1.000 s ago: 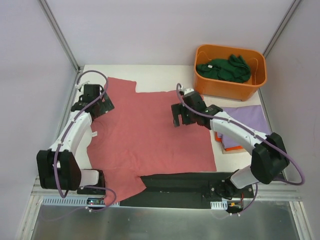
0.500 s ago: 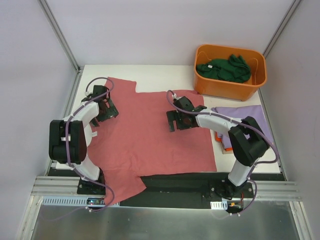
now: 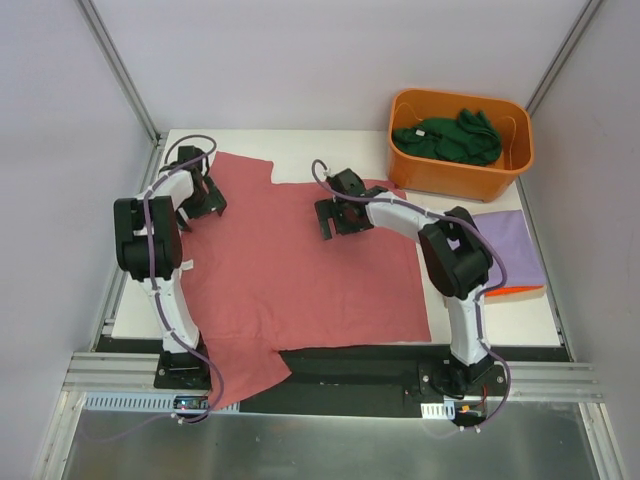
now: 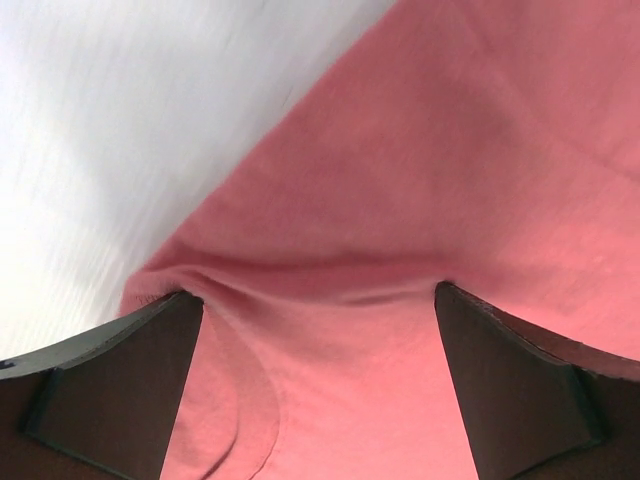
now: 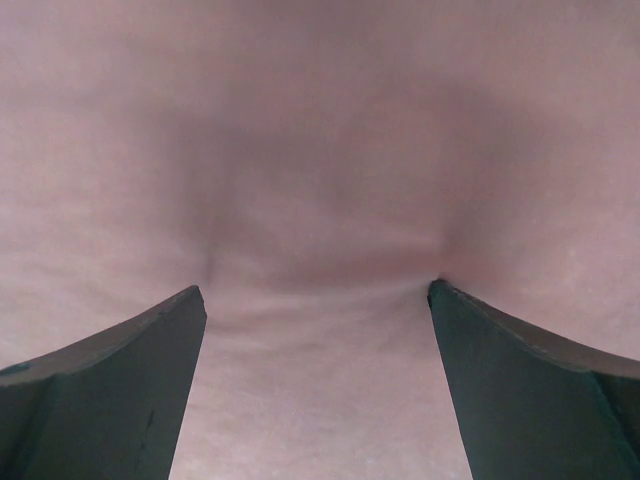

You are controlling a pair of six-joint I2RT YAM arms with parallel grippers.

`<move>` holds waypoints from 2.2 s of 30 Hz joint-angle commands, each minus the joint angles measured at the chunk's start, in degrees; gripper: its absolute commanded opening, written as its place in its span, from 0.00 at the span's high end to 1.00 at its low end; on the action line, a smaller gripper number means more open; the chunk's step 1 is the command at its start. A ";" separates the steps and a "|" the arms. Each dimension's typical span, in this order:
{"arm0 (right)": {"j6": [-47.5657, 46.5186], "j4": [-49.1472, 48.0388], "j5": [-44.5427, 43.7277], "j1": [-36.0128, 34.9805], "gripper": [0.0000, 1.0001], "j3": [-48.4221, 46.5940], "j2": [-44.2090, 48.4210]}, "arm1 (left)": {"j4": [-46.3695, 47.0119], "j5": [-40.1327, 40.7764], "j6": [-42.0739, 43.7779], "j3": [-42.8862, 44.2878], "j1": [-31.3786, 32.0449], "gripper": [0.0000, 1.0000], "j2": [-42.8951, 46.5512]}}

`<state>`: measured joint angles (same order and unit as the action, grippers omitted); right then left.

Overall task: Fold and stack the t-shirts
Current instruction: Flatten out the tshirt, then grap the side of the flattened tshirt closest away from the robot with both arms

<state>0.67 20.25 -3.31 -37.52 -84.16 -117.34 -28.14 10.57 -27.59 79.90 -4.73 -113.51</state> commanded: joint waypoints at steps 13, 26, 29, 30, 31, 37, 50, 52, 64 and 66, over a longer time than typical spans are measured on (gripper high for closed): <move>-1.81 7.97 12.36 5.79 0.04 -33.61 -21.88 | -14.14 -1.86 5.70 46.55 -3.53 0.01 -27.88; -5.32 9.37 13.51 6.41 0.04 -31.35 -10.65 | -14.13 -7.93 7.12 52.41 -3.18 0.01 -18.01; -5.67 7.97 10.00 5.35 0.04 -22.14 -2.05 | -14.13 -8.54 5.02 40.82 -2.83 0.01 -7.02; -5.68 6.83 8.95 4.83 0.04 -18.10 2.07 | -13.96 -8.20 4.14 36.77 -2.57 0.01 -1.50; -5.50 6.04 7.89 4.13 0.04 -14.75 4.81 | -14.22 -7.32 3.08 32.30 -2.48 0.01 2.47; -3.22 4.01 3.67 -0.36 0.04 5.64 20.19 | -14.66 -8.71 -5.96 2.95 -2.39 0.01 23.04; 3.90 1.11 -1.70 -1.95 0.04 28.08 37.09 | -20.44 -6.00 -26.62 -46.75 2.35 0.01 61.37; 3.82 1.11 -1.61 -1.86 0.04 28.09 37.01 | -24.83 -4.43 -30.56 -48.86 4.63 0.01 66.56; 3.20 2.42 0.06 -1.86 0.04 27.03 33.05 | -35.93 -0.02 -50.45 -51.51 15.10 0.17 69.05; 2.85 2.51 0.15 -1.95 0.04 27.12 32.70 | -36.02 0.41 -50.80 -51.42 15.19 0.23 68.52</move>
<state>3.44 22.57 -3.62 -39.48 -55.59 -83.72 -56.42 8.73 -73.41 28.34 9.82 -43.75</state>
